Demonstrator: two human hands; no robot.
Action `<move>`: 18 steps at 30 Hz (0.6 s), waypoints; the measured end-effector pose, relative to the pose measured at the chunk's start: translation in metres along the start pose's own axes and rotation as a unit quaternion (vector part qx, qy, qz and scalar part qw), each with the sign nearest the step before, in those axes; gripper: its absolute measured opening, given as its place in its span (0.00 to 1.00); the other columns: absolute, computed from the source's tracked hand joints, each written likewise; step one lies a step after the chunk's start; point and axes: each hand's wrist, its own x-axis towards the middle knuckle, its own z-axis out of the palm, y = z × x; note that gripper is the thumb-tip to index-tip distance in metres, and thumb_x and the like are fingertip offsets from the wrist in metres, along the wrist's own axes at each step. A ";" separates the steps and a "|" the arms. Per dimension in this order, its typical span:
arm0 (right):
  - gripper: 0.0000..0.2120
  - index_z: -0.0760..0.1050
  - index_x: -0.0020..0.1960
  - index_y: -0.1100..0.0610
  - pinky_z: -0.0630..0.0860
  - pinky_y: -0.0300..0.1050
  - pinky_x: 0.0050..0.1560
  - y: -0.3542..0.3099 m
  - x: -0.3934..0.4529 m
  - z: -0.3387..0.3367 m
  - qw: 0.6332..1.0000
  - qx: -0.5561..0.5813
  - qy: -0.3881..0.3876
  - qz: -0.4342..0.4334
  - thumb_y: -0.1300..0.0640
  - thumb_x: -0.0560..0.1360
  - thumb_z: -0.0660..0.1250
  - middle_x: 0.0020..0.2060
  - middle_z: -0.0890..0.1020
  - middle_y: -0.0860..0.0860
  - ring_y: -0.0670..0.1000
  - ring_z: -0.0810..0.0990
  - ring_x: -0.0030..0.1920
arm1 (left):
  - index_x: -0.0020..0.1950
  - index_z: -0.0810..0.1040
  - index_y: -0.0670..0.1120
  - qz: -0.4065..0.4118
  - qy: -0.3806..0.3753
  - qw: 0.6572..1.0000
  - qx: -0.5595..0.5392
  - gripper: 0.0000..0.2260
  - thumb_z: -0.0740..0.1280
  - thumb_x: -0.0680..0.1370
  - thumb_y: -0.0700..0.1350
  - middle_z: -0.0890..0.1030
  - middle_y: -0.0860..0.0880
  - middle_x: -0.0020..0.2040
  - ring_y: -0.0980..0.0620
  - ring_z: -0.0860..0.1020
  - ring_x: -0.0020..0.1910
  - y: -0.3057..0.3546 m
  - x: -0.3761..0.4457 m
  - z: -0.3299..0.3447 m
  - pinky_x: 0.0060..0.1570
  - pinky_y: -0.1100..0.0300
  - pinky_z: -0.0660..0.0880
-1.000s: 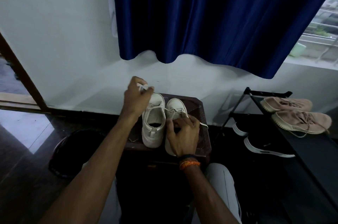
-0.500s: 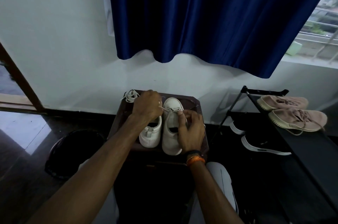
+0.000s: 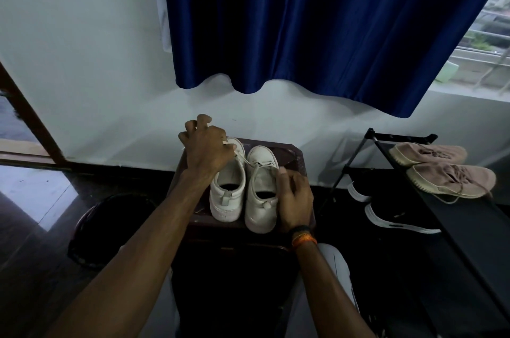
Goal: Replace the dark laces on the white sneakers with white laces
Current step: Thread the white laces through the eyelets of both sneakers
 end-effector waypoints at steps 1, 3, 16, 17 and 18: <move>0.13 0.82 0.51 0.49 0.76 0.49 0.60 0.004 0.004 0.000 0.999 0.029 -0.001 0.018 0.42 0.78 0.63 0.51 0.83 0.46 0.46 0.80 0.53 | 0.49 0.86 0.49 -0.002 -0.002 1.000 0.008 0.10 0.74 0.73 0.53 0.68 0.48 0.71 0.43 0.63 0.70 0.001 0.000 0.001 0.67 0.45 0.61; 0.10 0.82 0.58 0.51 0.73 0.52 0.66 0.009 0.015 -0.004 0.999 0.032 -0.016 0.033 0.55 0.78 0.65 0.58 0.83 0.48 0.50 0.79 0.60 | 0.49 0.85 0.49 -0.011 -0.011 1.000 0.015 0.10 0.72 0.73 0.52 0.68 0.48 0.72 0.43 0.62 0.71 0.001 -0.001 0.003 0.68 0.44 0.58; 0.05 0.85 0.47 0.49 0.79 0.45 0.51 0.011 0.044 -0.016 0.988 -0.119 -0.095 0.030 0.52 0.75 0.71 0.42 0.87 0.46 0.49 0.84 0.48 | 0.48 0.81 0.47 -0.004 0.000 0.998 -0.065 0.08 0.73 0.73 0.49 0.77 0.45 0.58 0.41 0.73 0.62 0.008 -0.007 0.002 0.67 0.46 0.64; 0.04 0.85 0.46 0.49 0.79 0.46 0.51 0.009 0.045 -0.018 0.990 -0.112 -0.084 0.034 0.51 0.75 0.71 0.40 0.86 0.46 0.50 0.84 0.46 | 0.50 0.80 0.47 0.001 0.003 0.997 -0.075 0.10 0.74 0.72 0.49 0.77 0.45 0.58 0.41 0.72 0.61 0.010 -0.009 0.003 0.66 0.46 0.64; 0.04 0.85 0.44 0.49 0.80 0.47 0.50 0.005 0.046 -0.019 0.991 -0.107 -0.077 0.037 0.50 0.74 0.72 0.39 0.86 0.46 0.50 0.84 0.45 | 0.51 0.79 0.47 0.013 0.006 0.997 -0.080 0.12 0.74 0.72 0.49 0.76 0.45 0.57 0.41 0.72 0.61 0.014 -0.013 0.003 0.65 0.45 0.65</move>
